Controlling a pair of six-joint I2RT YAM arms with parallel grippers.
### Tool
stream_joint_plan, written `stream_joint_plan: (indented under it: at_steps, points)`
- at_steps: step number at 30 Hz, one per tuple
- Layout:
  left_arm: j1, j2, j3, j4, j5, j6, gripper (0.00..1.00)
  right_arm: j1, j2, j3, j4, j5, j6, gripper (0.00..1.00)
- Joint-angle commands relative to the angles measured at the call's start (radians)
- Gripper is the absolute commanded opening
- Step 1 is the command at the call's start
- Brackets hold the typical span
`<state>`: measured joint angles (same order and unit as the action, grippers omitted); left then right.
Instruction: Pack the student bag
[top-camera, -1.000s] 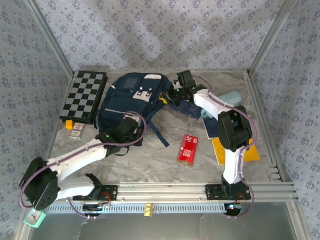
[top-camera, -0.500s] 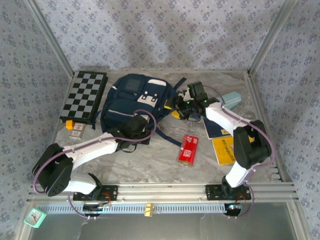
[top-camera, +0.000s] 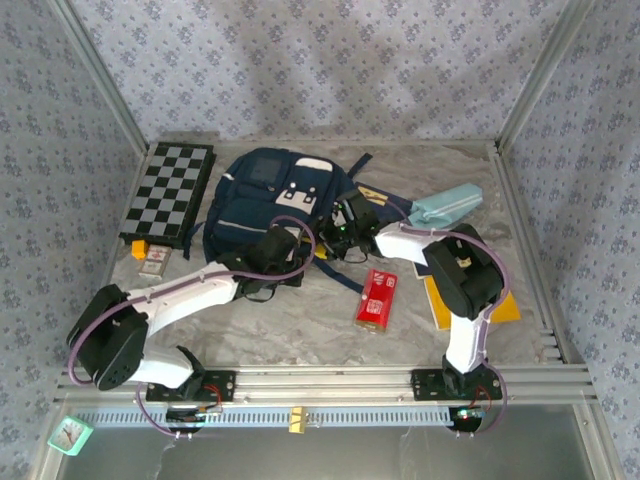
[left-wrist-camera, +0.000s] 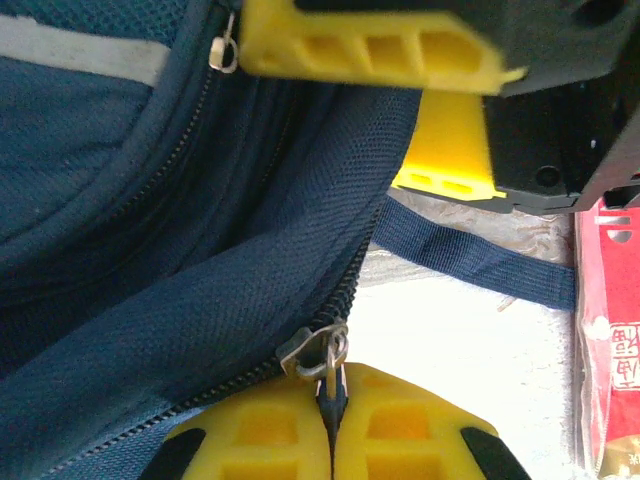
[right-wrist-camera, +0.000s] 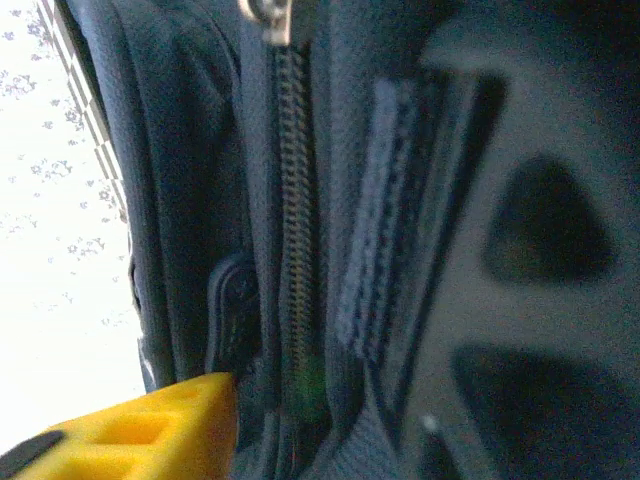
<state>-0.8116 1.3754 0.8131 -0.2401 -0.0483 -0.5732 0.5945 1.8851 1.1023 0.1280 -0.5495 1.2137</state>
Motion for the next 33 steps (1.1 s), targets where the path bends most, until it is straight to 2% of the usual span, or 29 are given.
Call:
stream_joint_plan:
  at_steps: [1,5,8,14,19,23,30,33]
  points:
    - [-0.012,-0.006,0.065,0.009,0.038,0.04,0.0,-0.009,0.004,0.018,0.02,0.036,-0.016,0.38]
    - [-0.011,-0.028,0.059,-0.036,0.009,0.043,0.0,-0.044,-0.016,0.019,-0.044,0.029,-0.075,0.18]
    - [-0.012,-0.052,0.05,-0.103,-0.028,0.041,0.0,-0.09,-0.029,0.028,-0.094,-0.001,-0.136,0.08]
    - [0.004,-0.164,-0.037,-0.188,-0.074,0.026,0.0,-0.194,-0.013,0.125,-0.212,-0.089,-0.274,0.02]
    - [0.076,-0.264,-0.119,-0.222,-0.054,0.001,0.0,-0.252,0.054,0.253,-0.322,-0.124,-0.355,0.02]
    - [0.097,-0.298,-0.133,-0.197,-0.011,0.011,0.0,-0.241,0.054,0.291,-0.364,-0.136,-0.383,0.1]
    - [0.098,-0.232,-0.079,-0.122,0.035,0.017,0.0,-0.216,-0.083,0.187,-0.41,-0.124,-0.385,0.49]
    - [0.096,-0.206,-0.068,-0.087,0.051,0.016,0.0,-0.204,-0.164,0.12,-0.453,-0.099,-0.365,0.56]
